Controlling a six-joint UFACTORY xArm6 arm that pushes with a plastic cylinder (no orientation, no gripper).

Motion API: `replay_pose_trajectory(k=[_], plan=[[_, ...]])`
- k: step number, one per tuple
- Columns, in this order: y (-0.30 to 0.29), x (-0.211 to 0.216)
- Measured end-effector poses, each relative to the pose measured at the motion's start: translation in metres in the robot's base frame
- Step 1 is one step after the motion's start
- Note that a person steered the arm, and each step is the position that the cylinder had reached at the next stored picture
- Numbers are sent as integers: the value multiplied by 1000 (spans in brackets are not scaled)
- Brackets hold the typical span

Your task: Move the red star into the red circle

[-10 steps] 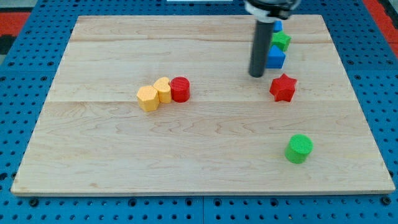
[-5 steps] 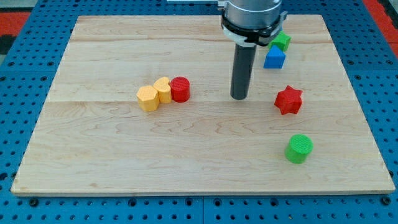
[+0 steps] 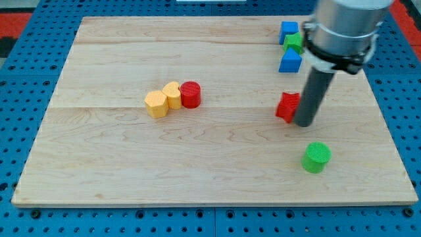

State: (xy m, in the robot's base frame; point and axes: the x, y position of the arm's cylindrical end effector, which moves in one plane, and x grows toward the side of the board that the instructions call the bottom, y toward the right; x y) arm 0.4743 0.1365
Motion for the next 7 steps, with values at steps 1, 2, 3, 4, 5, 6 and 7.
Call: replay_pose_trajectory(k=[1,2,3,4,5,6,7], plan=[[35,-15],[32,-24],[-39,-25],[-38,-29],[-34,-45],[-72,-45],[-112,-35]])
